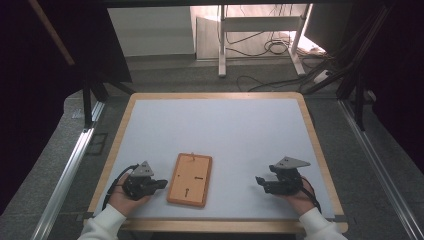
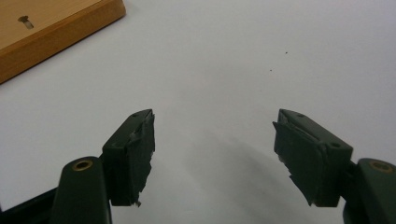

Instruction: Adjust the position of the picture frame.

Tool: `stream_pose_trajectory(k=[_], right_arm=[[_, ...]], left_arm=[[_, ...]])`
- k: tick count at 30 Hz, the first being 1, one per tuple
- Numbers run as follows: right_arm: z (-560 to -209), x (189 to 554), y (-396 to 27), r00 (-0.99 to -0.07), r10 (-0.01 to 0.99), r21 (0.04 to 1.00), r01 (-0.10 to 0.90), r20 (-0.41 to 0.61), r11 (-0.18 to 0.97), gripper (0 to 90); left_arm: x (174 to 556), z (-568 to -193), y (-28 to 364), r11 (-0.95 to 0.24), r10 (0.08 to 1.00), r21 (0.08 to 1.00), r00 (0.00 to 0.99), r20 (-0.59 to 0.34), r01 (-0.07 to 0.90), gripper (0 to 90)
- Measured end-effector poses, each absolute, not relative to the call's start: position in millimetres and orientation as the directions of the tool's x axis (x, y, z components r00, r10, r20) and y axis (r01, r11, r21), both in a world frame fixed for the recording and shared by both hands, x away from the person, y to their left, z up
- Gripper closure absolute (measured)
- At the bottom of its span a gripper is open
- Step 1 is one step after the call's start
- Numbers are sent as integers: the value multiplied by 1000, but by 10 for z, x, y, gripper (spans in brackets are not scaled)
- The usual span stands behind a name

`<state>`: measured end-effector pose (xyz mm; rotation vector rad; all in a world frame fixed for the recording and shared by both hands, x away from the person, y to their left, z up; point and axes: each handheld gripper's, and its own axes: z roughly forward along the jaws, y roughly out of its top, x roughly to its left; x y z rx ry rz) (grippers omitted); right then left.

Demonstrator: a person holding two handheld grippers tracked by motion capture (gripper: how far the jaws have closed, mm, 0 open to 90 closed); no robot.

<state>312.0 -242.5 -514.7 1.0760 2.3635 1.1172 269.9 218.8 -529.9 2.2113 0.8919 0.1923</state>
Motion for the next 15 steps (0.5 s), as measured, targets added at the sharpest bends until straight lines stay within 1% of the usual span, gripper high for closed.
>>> stream_pose_trajectory(k=[5,6,9,13,15], right_arm=[[-5156,3130,-2424,-661,749,755,509,35,414,291],[-5155,3130,-2423,-660,750,755,509,34,414,291],[-5151,3133,-2425,-656,754,755,511,35,410,291],[-5147,3131,-2429,-653,756,755,513,35,409,291],[-5146,3132,-2431,-653,757,757,511,34,407,291]], left_arm=[[2684,-5290,2126,-516,636,670,763,-117,533,900],[2686,-5285,2132,-503,635,676,761,-133,538,900],[2691,-5288,2139,-507,633,670,762,-137,542,900],[2695,-5308,2144,-533,636,647,763,-119,545,900],[2692,-5305,2144,-529,635,650,763,-123,545,900]])
